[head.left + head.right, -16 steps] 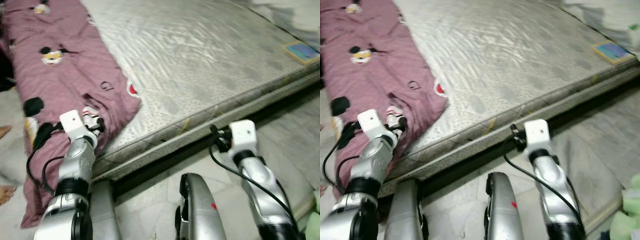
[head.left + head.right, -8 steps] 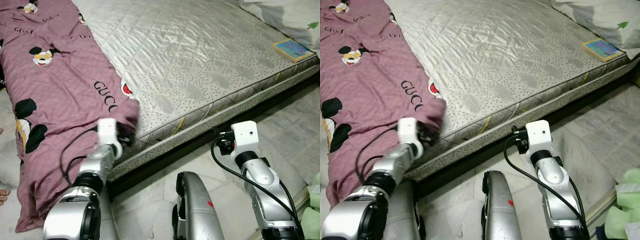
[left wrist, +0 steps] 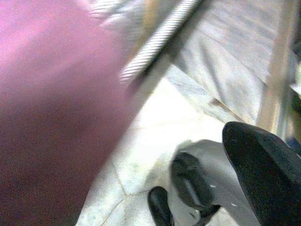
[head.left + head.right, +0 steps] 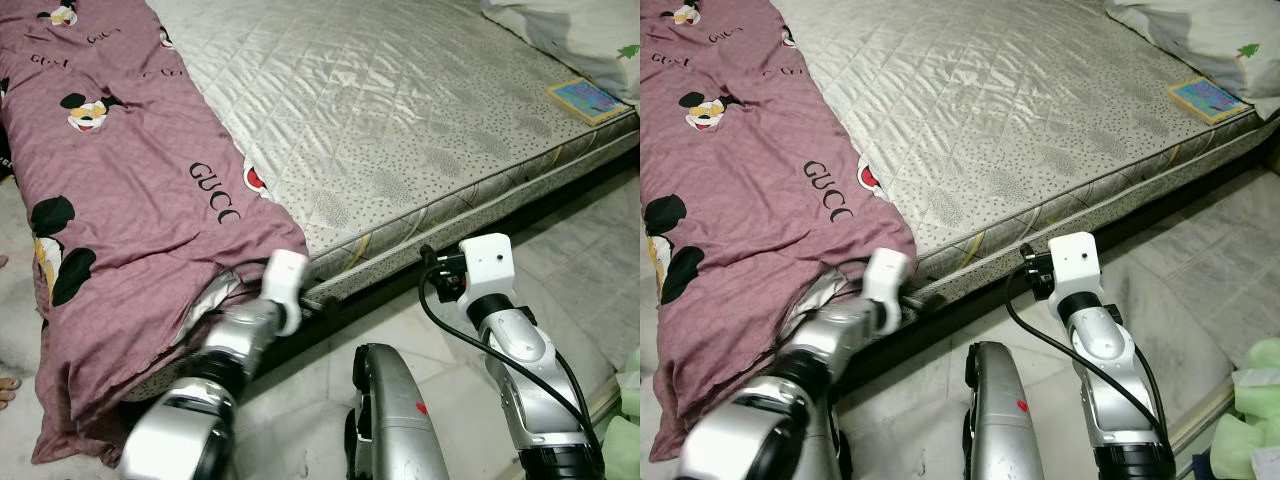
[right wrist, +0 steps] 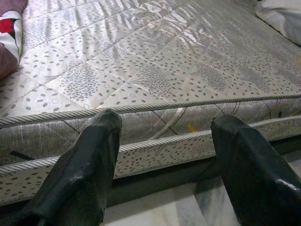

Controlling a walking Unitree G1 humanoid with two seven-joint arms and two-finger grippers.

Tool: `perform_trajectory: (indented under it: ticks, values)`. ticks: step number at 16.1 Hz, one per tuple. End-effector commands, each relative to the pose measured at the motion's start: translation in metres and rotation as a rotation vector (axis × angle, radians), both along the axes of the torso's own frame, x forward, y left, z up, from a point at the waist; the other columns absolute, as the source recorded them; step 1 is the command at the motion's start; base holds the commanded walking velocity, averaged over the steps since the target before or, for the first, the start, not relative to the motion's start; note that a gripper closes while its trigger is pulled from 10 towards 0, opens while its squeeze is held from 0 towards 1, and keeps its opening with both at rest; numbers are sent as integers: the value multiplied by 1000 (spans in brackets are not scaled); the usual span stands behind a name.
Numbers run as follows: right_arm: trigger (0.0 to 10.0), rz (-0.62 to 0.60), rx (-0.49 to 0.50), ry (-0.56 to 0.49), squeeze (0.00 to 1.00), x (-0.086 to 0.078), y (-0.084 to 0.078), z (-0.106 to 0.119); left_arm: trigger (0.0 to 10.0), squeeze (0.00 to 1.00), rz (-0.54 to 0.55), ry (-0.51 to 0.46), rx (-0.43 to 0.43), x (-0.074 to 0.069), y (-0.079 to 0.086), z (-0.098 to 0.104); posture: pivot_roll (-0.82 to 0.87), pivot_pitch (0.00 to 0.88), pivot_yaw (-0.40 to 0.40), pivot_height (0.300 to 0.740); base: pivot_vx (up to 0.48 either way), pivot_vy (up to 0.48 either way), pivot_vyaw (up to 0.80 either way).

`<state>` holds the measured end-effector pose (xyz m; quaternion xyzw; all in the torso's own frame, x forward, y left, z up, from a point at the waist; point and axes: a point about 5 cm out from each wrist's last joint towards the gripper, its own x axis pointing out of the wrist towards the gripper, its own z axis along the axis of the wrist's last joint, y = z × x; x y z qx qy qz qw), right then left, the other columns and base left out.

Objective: Clean up the room

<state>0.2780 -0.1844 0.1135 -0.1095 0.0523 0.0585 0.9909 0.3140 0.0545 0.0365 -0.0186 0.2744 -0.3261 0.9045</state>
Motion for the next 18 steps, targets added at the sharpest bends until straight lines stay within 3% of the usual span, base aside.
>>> perform_trajectory:
  ticks: [1,3,5,6,8,9,12,13,14,15,16,18]
  values:
    - [10000,-4,-1,12,0,1,1,-3,10000,0,-78,-20,22,-5,-12,2,-149,104,-54,561,0,0,0]
    - [10000,-1,3,11,0,4,4,-3,10000,0,-200,-61,41,-13,-32,6,-137,98,-50,561,0,0,0]
    - [10000,2,9,9,0,7,7,-3,10000,0,-343,-187,126,-21,-46,11,-127,94,-45,561,0,0,0]
    - [10000,1,12,8,0,9,8,-3,10000,0,-346,-251,133,-19,-48,17,-120,91,-42,561,0,0,0]
    - [10000,-1,21,6,0,11,11,-4,10000,0,-271,-460,60,-6,-49,52,-107,86,-34,561,0,0,0]
    - [10000,-2,23,6,0,12,12,-5,10000,0,-247,-500,45,-3,-46,62,-105,86,-33,561,0,0,0]
    - [10000,-10,45,-7,0,16,16,-5,10000,0,31,-627,-11,19,-14,101,-79,83,-17,561,0,0,0]
    - [10000,-11,50,-10,0,17,16,-5,10000,0,74,-646,-11,20,-8,104,-74,83,-16,561,0,0,0]
    - [10000,-22,59,-15,0,22,15,-5,10000,0,351,-662,27,23,37,104,-55,81,-11,561,0,0,0]
    - [10000,-25,61,-17,0,23,16,-5,10000,0,423,-643,51,22,52,99,-52,81,-10,561,0,0,0]
    - [10000,-22,68,-17,0,25,19,-6,10000,0,496,-545,139,20,83,76,-42,82,-8,561,0,0,0]
    - [10000,-18,75,-18,0,25,22,-6,10000,0,565,-478,185,23,111,66,-44,82,-4,561,0,0,0]
